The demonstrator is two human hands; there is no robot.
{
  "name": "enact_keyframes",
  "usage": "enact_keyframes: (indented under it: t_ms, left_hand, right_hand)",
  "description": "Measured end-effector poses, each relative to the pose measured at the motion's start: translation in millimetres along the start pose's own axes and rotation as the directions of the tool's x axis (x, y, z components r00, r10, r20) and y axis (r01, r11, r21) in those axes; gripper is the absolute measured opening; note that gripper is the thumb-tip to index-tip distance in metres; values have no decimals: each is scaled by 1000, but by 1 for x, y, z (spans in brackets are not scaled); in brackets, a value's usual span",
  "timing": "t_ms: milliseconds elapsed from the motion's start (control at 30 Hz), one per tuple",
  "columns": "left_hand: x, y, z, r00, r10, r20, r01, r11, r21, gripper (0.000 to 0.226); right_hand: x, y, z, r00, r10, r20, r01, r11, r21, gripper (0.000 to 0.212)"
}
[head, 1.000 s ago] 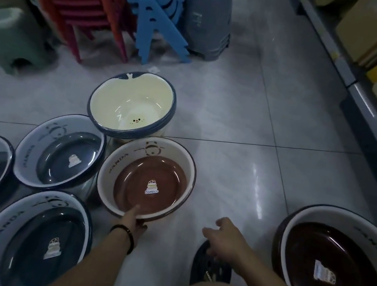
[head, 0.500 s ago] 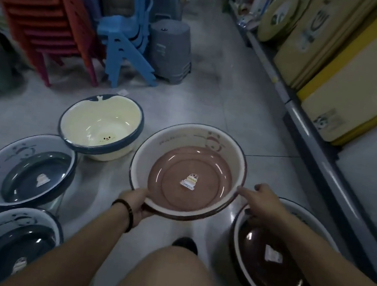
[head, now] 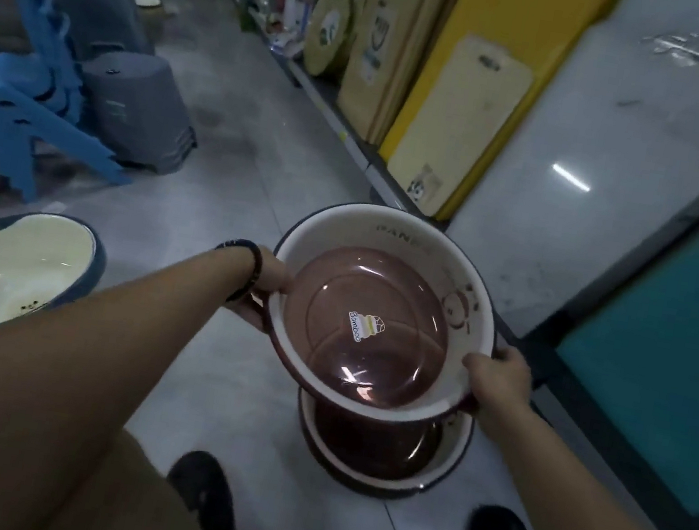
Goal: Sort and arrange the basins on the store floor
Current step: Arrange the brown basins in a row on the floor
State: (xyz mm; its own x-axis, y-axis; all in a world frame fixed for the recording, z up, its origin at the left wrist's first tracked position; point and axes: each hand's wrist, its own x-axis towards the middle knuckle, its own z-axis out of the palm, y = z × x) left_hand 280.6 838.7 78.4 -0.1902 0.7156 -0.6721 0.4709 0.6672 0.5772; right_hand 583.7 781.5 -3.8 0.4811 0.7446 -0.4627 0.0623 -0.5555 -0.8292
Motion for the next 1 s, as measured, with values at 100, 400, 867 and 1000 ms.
enact_keyframes:
  t_ms: [100, 400, 867, 1000]
  left_hand:
    - [23, -17, 47, 998, 21, -56, -25, 998, -58, 11]
    - [82, -84, 154, 996, -60, -60, 41, 960, -278, 59]
    - [155, -99, 187, 968, -197, -152, 197, 980, -17, 80]
    - [166, -106, 189, 969, -194, -151, 201, 979, 32, 81]
  right_hand:
    - [14, 23, -10, 995, 96, -8, -96, 995, 15, 40]
    - [37, 81, -16, 952, 304, -39, -306, 945, -116, 30]
    - [88, 116, 9, 811, 576, 97, -508, 777, -372, 36]
    - [95, 123, 14, 781, 613, 120, -536, 757, -375, 42]
